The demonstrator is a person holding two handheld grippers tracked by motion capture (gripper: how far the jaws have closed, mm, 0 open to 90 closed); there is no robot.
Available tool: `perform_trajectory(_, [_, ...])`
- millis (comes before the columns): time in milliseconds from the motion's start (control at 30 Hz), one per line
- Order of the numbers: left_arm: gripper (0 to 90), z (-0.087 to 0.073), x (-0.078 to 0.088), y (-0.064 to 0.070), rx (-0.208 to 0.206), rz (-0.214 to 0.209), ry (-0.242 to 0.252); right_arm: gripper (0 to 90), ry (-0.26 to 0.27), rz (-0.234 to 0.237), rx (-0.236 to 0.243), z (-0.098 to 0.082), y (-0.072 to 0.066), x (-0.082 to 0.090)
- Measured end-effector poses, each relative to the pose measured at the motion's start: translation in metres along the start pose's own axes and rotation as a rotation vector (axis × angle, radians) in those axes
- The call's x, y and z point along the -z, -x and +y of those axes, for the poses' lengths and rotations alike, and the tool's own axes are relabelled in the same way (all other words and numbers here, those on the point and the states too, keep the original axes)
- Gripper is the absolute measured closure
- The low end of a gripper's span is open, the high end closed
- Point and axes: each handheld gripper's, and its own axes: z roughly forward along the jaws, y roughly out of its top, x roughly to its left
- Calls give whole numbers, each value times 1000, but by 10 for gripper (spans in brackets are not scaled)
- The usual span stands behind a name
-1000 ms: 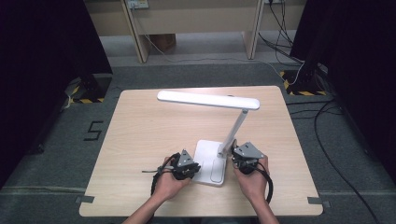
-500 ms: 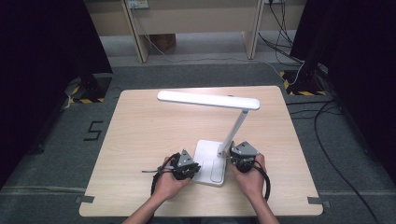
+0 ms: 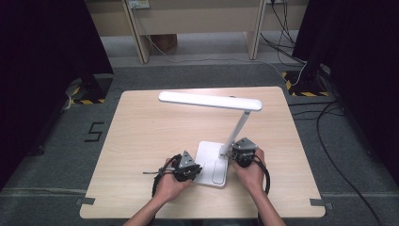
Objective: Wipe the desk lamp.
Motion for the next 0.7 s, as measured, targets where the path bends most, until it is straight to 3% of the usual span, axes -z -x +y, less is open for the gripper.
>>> perform_trajectory(300, [807,-1,0,0,4,2,4,819,-10,34,-4,-4,-2,-4])
perform_trajectory(700, [808,0,0,0,4,1,4,820,-37,54,37,-8,-7,3])
